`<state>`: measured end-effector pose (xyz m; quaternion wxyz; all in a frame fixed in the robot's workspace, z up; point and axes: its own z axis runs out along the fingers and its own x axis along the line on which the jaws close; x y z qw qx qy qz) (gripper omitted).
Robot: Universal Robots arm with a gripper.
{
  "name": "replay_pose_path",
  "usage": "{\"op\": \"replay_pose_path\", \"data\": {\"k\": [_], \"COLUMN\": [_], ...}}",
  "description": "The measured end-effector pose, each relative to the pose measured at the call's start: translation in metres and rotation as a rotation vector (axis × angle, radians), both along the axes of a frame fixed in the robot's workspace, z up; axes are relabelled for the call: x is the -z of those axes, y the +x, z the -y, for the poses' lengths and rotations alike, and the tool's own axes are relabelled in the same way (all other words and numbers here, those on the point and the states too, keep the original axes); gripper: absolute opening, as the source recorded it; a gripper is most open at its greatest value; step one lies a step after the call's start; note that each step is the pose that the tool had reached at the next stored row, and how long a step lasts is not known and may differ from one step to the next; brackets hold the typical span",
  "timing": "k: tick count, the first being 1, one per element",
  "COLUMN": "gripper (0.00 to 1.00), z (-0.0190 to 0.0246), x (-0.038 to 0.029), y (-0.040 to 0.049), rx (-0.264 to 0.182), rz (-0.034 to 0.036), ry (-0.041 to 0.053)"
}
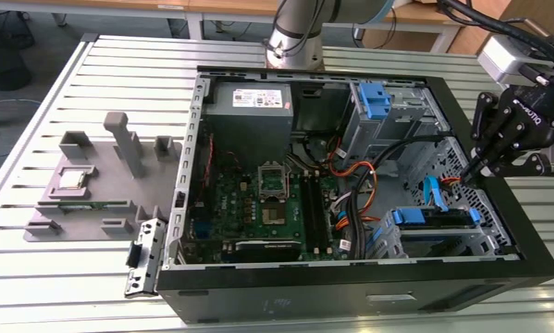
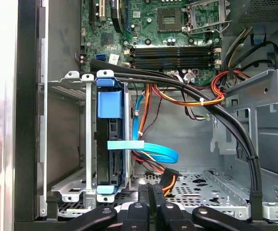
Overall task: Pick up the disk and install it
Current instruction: 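Insert the second disk wire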
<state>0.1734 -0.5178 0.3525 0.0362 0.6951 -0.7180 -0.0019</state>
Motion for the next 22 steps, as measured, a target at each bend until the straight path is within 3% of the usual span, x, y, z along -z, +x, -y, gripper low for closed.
{"op": "replay_pose_path", "data": {"k": [3, 11, 17, 22], "gripper": [0.18, 0.18, 0.18, 0.18], "z": [-0.0023, -0.0025, -0.0043, -0.0075], "x": [-0.0002, -0.0041, -0.0061, -0.0059], "y": [0.0000, 0.0000, 0.0000, 0.0000], "rx": [0.001, 0.002, 0.003, 0.004], "rz": [0.0000, -0.0001, 0.0000, -0.0001], "ry": [-0.0008, -0.0061, -0.0262, -0.0282]}}
